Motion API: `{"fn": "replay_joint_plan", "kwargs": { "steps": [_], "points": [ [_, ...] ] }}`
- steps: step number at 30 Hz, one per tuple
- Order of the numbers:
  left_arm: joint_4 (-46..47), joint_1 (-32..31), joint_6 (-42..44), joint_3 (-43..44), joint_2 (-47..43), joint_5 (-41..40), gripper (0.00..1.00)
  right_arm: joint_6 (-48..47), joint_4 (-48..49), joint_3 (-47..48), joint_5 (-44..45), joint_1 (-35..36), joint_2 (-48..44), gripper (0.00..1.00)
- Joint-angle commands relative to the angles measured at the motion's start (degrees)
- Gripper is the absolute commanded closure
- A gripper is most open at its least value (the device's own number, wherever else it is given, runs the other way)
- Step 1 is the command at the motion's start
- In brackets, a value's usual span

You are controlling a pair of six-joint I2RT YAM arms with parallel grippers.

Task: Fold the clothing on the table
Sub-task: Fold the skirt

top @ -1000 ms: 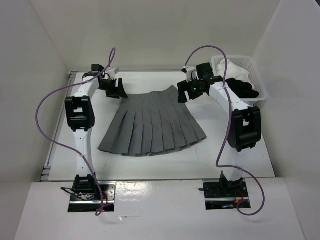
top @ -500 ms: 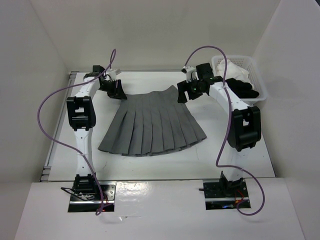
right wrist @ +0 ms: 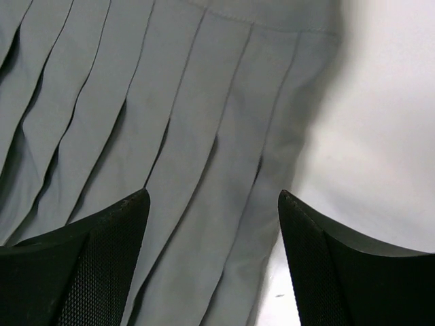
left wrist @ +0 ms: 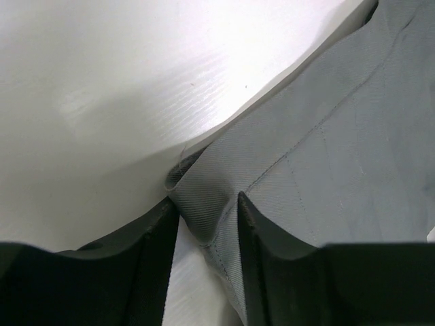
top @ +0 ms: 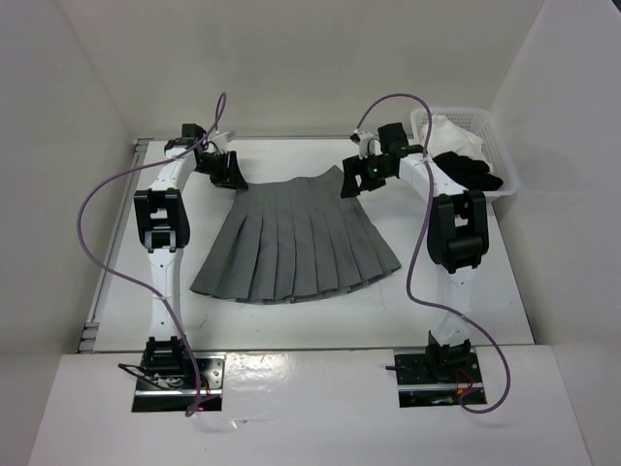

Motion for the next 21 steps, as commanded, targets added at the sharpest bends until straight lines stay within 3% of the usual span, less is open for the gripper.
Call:
{"fn": "replay_joint_plan", "kwargs": {
  "steps": [1, 7, 16, 21],
  "points": [
    [-2.0, -0.8, 2.1, 1.0, 1.8, 1.4, 0.55, 0.8, 2.9, 4.9, -5.1, -2.1, 1.7, 0.20],
    [-0.7, -1.3, 2.1, -5.0, -0.5, 1.9, 0.60, 1.3, 2.9, 9.0, -7.6, -4.0, 5.0, 0.21],
    [-0.7, -1.8, 3.3, -6.5, -2.1, 1.3, 0.73, 3.8, 1.8, 20.5, -14.8, -4.5, 15.3, 0.21],
    [-0.7, -1.8, 4.5, -8.2, -3.2, 0.1, 0.73, 3.8, 0.4, 25.0, -14.8, -4.5, 19.4, 0.22]
  ]
}}
